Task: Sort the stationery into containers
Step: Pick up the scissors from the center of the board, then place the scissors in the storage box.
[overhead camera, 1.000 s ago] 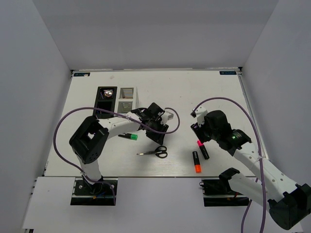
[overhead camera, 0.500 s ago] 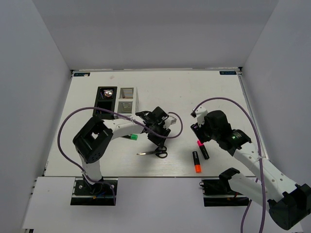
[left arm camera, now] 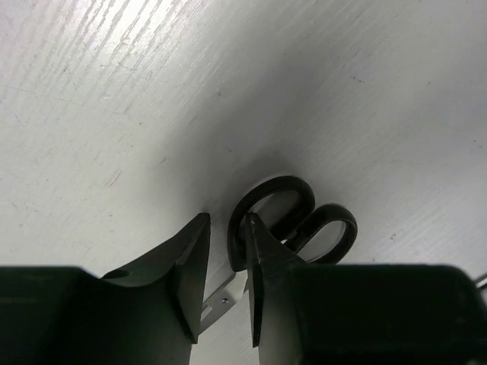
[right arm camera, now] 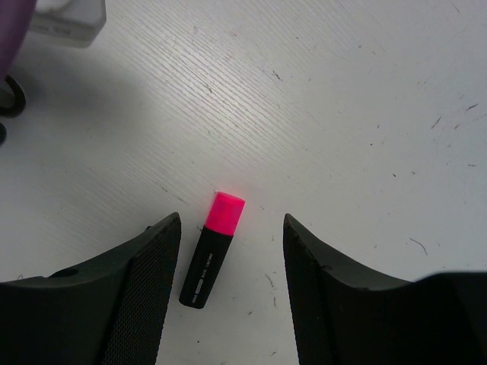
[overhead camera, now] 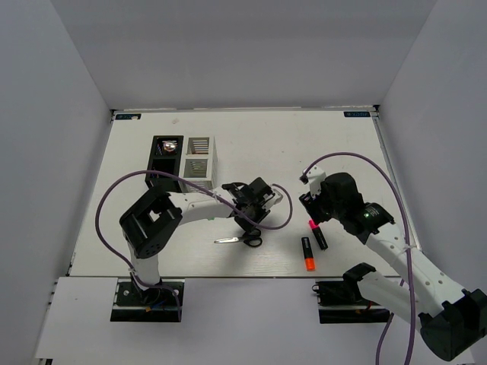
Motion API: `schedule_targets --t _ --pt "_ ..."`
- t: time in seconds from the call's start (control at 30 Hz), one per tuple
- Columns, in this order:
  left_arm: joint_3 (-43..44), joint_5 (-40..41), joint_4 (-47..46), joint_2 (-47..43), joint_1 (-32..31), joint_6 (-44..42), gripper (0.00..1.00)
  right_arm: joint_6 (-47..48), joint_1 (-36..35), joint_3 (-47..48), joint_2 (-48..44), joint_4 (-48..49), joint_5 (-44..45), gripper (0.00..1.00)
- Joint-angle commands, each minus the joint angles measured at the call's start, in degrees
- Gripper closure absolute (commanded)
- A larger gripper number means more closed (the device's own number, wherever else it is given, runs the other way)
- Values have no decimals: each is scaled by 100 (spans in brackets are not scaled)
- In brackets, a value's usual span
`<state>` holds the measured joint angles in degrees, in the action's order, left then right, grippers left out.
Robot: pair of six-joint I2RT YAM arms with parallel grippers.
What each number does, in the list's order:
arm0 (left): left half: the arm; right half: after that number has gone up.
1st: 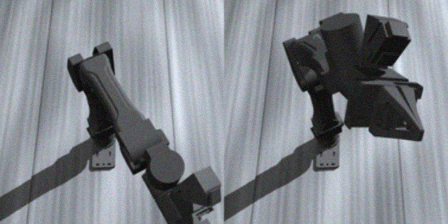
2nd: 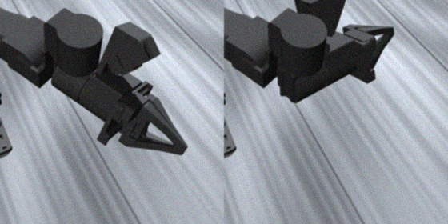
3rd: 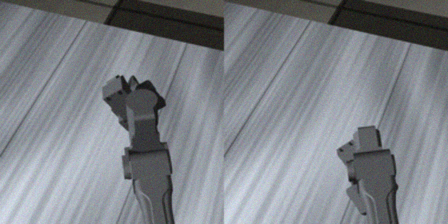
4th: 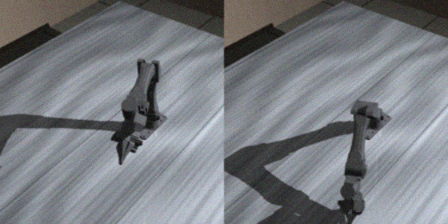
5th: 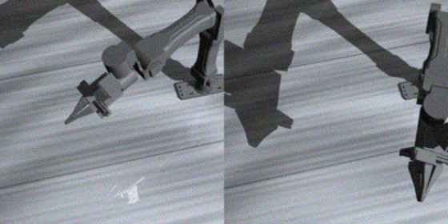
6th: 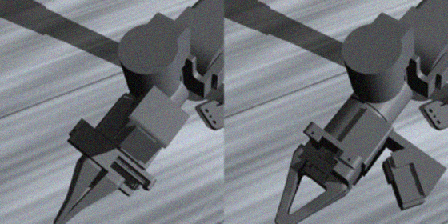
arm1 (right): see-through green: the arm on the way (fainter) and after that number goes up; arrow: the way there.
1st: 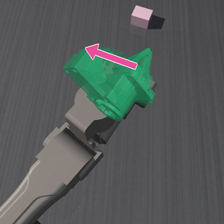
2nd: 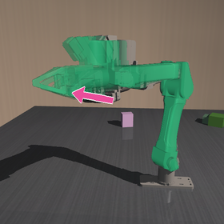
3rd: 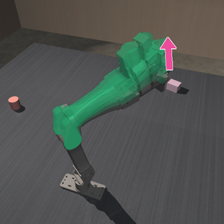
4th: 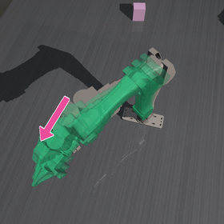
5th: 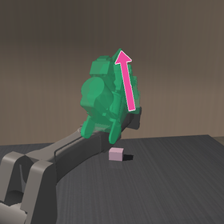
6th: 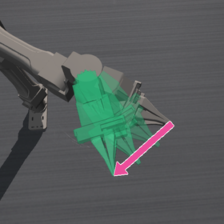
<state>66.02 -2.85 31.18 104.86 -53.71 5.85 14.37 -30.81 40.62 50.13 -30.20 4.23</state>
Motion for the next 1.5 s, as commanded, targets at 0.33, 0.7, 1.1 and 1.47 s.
schedule_targets --t 0.33,0.7,1.1,1.47 --pt "-405 628 64 641 -192 -31 66 13 66 25 -126 84 -62 40" --pt "-274 821 213 334 -96 136 100 13 66 25 -153 84 -63 40" --pt "228 -13 58 -2868 1169 531 100 22 75 -19 -223 84 -80 40" --pt "-2091 633 -3935 -5184 3656 198 100 48 66 -98 -188 128 -326 40"
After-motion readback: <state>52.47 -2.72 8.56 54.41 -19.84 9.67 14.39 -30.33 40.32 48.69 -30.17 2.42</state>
